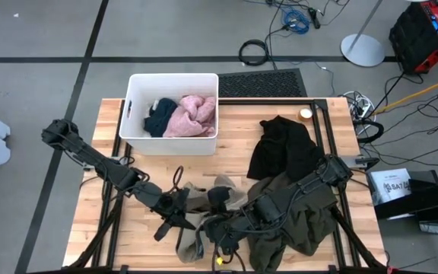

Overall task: Sort clothes
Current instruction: Put the brown shorts into the white laundry bin

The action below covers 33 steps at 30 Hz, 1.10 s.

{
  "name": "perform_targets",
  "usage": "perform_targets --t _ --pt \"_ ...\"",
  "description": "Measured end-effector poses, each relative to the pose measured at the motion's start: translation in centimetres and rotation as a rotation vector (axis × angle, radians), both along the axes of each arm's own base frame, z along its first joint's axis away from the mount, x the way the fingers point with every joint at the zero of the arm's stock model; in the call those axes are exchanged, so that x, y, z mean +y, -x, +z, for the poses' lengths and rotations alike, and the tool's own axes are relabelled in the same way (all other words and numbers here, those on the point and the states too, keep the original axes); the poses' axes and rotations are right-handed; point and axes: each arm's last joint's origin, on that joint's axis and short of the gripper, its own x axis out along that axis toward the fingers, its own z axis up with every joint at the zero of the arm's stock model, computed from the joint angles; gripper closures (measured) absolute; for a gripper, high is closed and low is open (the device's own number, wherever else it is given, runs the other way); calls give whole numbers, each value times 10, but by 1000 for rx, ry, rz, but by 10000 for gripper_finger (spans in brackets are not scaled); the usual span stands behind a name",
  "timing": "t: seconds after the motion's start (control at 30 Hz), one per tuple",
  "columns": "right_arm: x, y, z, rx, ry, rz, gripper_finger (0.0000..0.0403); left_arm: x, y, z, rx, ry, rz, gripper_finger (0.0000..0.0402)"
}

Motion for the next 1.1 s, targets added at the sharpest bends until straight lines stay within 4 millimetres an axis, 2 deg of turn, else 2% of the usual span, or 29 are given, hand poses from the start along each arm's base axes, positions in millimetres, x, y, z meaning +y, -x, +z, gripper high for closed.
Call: perform_targets --t 0.27,0.4,0.5,0.7,0.8,0.97,1.1 --pt "-10 -5 0 2 -6 -22 146 0 0 0 3 -2 4 388" --pt "-19 -10 0 10 -37 -19 122 1 0 0 2 -2 2 388" --pt "-24 -17 -2 8 -99 18 123 0 0 0 -6 -13 -3 388" --pt "-31 -22 -10 35 -139 53 161 0 0 0 -14 -20 -9 388" --pt "-32 -23 -14 50 -149 61 189 1 -1 0 -19 -28 18 374" --pt "-32 -24 -18 59 -148 78 259 3 -1 -3 2 -68 75 312" --pt "-32 -24 -18 60 -132 96 353 4 0 -5 7 -100 76 253"
